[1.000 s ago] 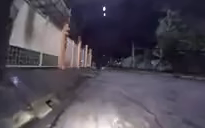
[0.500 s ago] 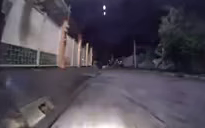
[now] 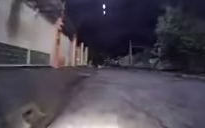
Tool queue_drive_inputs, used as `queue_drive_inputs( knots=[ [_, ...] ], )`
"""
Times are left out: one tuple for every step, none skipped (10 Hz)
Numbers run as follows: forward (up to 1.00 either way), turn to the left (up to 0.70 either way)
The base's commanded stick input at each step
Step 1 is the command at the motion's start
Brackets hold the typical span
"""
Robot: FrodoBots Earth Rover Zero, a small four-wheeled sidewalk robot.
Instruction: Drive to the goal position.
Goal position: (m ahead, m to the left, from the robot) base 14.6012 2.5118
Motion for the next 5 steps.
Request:
queue_drive_inputs(
  knots=[
    [0.50, 0.00],
    [0.50, 0.00],
    [0.50, 0.00],
    [0.50, 0.00],
    [0.50, 0.00]
  ],
)
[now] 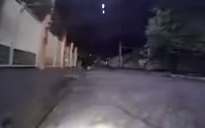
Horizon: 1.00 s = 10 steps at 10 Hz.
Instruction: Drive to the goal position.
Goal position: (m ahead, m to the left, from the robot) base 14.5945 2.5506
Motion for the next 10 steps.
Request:
queue_drive_inputs(
  knots=[
    [0.50, 0.00],
    [0.50, 0.00],
    [0.50, 0.00],
    [0.50, 0.00],
    [0.50, 0.00],
    [0.50, 0.00],
    [0.50, 0.00],
    [0.50, 0.00],
    [0.50, 0.00],
    [0.50, 0.00]
  ],
)
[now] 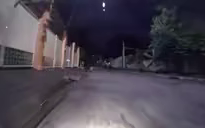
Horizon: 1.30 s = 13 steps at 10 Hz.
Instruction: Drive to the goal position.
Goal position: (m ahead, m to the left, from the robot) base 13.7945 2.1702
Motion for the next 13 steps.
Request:
queue_drive_inputs(
  knots=[
    [0.50, 0.00],
    [0.50, 0.00],
    [0.50, 0.00],
    [0.50, 0.00],
    [0.50, 0.00],
    [0.50, 0.00],
    [0.50, 0.00],
    [0.50, 0.00],
    [0.50, 0.00],
    [0.50, 0.00],
    [0.50, 0.00],
    [0.50, 0.00],
    [0.50, 0.00]
  ],
)
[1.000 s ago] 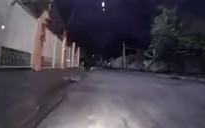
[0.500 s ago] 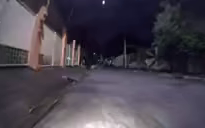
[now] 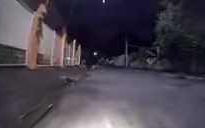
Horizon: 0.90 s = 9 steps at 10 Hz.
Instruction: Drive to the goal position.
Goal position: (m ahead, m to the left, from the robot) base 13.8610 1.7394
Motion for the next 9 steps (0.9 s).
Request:
queue_drive_inputs(
  knots=[
    [0.50, 0.00],
    [0.50, 0.00],
    [0.50, 0.00],
    [0.50, 0.00],
    [0.50, 0.00],
    [0.50, 0.00],
    [0.50, 0.00],
    [0.50, 0.00],
    [0.50, -0.05]
  ],
)
